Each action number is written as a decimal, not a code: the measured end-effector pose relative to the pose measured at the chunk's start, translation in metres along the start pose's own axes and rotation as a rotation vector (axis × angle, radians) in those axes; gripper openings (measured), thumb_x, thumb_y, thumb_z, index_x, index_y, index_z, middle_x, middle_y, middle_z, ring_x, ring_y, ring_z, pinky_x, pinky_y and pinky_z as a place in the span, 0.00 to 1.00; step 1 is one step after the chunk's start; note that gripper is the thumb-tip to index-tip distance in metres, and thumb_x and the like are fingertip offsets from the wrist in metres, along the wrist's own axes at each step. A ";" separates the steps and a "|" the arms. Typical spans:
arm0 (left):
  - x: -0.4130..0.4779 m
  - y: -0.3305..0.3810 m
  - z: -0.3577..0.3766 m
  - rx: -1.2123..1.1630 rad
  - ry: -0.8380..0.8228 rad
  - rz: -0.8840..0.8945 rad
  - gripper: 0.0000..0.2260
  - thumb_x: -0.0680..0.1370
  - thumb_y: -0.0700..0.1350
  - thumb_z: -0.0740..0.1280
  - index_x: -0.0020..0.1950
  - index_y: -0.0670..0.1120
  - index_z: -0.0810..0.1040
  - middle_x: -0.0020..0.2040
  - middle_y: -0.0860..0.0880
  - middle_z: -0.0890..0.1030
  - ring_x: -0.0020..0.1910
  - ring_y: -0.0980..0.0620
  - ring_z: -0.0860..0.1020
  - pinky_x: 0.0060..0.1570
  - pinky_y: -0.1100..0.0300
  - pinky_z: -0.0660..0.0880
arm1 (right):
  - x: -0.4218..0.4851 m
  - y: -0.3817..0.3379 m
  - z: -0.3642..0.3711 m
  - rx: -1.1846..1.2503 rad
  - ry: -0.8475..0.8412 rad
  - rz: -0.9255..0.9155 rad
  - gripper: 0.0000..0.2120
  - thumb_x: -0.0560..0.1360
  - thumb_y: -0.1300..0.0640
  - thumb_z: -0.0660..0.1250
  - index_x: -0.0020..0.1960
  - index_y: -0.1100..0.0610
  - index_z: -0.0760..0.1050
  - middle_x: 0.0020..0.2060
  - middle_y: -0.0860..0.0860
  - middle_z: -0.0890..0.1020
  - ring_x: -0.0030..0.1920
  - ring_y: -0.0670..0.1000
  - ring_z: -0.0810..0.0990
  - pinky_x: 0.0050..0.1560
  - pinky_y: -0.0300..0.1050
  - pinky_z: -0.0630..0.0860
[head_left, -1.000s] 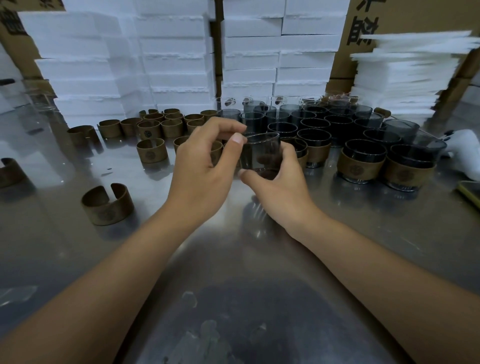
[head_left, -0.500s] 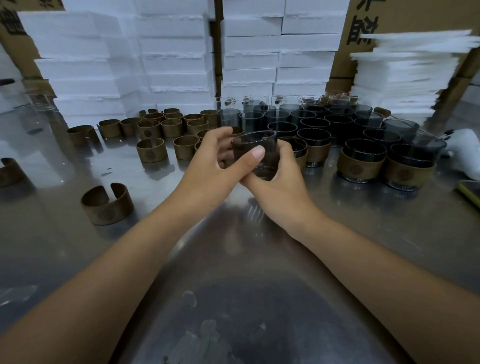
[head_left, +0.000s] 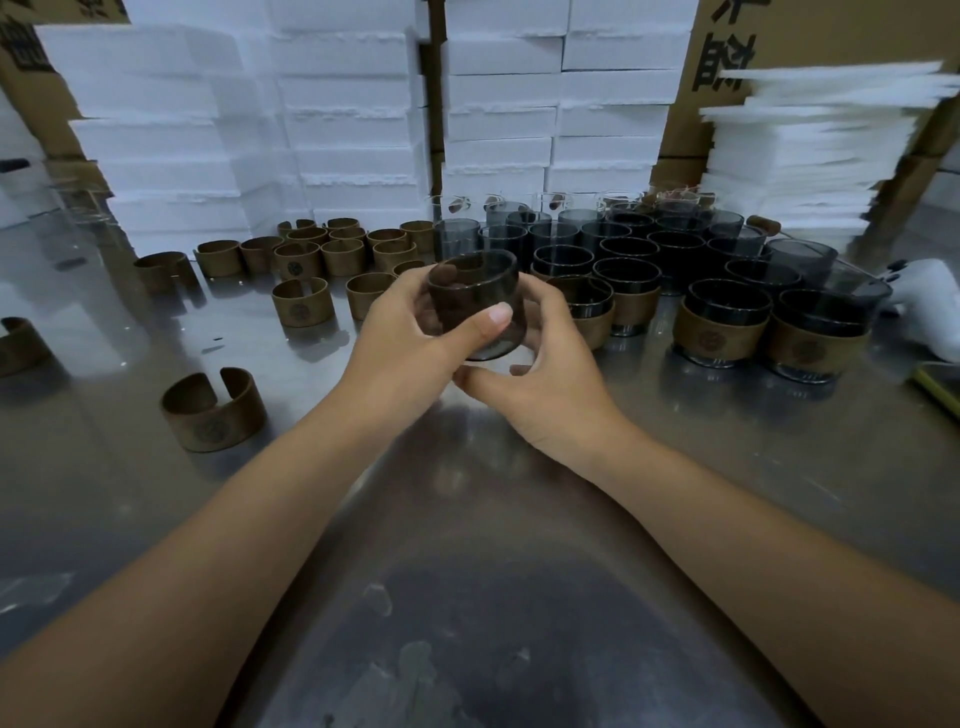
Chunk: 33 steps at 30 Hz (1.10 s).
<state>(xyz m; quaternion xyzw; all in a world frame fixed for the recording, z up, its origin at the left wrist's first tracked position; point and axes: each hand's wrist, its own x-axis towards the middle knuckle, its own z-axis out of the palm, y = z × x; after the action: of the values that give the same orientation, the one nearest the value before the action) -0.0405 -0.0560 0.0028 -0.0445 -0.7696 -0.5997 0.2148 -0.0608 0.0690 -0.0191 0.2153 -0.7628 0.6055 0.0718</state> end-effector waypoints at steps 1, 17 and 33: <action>0.001 0.000 -0.001 -0.001 0.026 0.000 0.19 0.71 0.47 0.74 0.59 0.51 0.73 0.52 0.57 0.81 0.53 0.62 0.79 0.51 0.69 0.75 | 0.000 0.000 0.000 -0.007 0.004 0.012 0.37 0.68 0.60 0.74 0.72 0.50 0.60 0.59 0.40 0.73 0.61 0.40 0.74 0.60 0.43 0.72; -0.005 0.004 0.006 0.037 -0.020 0.085 0.22 0.68 0.47 0.76 0.60 0.50 0.75 0.53 0.56 0.81 0.53 0.60 0.80 0.57 0.59 0.77 | 0.002 -0.023 -0.011 0.730 0.157 0.395 0.12 0.81 0.56 0.58 0.57 0.60 0.77 0.54 0.59 0.83 0.50 0.53 0.82 0.56 0.46 0.77; -0.009 0.011 0.005 -0.109 -0.090 0.113 0.23 0.65 0.52 0.72 0.59 0.49 0.75 0.52 0.54 0.82 0.53 0.60 0.80 0.52 0.68 0.75 | -0.004 -0.026 -0.007 0.892 -0.160 0.509 0.25 0.79 0.38 0.50 0.61 0.51 0.76 0.58 0.51 0.82 0.59 0.50 0.79 0.68 0.57 0.67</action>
<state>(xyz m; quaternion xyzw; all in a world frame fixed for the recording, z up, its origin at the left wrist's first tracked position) -0.0301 -0.0470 0.0080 -0.1264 -0.7408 -0.6251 0.2109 -0.0477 0.0720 0.0044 0.0781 -0.4619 0.8517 -0.2348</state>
